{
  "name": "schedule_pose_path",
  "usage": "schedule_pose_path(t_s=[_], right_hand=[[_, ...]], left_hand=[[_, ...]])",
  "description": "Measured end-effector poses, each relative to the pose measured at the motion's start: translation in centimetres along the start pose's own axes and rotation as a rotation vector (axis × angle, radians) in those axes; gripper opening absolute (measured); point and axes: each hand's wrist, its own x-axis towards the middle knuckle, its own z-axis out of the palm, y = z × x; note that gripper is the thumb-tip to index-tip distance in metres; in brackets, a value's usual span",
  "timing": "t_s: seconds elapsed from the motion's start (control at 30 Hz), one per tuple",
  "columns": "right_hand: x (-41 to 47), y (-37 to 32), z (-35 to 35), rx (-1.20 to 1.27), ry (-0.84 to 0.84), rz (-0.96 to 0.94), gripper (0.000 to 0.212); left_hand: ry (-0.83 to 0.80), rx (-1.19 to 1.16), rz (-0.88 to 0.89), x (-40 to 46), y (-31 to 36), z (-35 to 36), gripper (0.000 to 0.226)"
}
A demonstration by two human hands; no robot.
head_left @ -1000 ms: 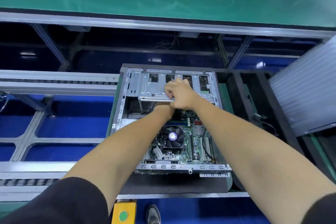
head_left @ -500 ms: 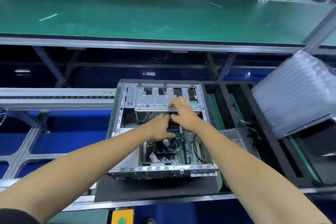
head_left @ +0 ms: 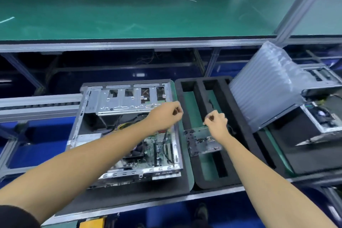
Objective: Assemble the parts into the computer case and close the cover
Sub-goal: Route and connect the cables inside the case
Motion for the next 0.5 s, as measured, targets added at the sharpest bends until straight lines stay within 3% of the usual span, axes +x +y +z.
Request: schedule_pose_path(t_s=[0.1, 0.23, 0.33, 0.47, 0.5], right_hand=[[1.5, 4.5, -3.0, -0.215, 0.021, 0.078, 0.023], [3.3, 8.9, -6.3, -0.317, -0.133, 0.18, 0.038], [4.6, 10.9, -7.1, -0.288, -0.252, 0.205, 0.035], [6.8, 11.8, -7.7, -0.266, -0.297, 0.152, 0.005], [7.3, 11.8, -8.0, -0.184, -0.289, 0.146, 0.014]], left_hand=[[-0.049, -0.01, -0.019, 3.3, 3.2, 3.0, 0.009], [-0.158, 0.005, -0.071, 7.5, 6.2, 7.1, 0.01], [-0.201, -0.04, -0.14, 9.6, 7.2, 9.7, 0.008], [-0.205, -0.059, -0.217, 10.5, 7.5, 12.2, 0.008], [-0.209, -0.056, -0.226, 10.6, 7.6, 12.6, 0.01]])
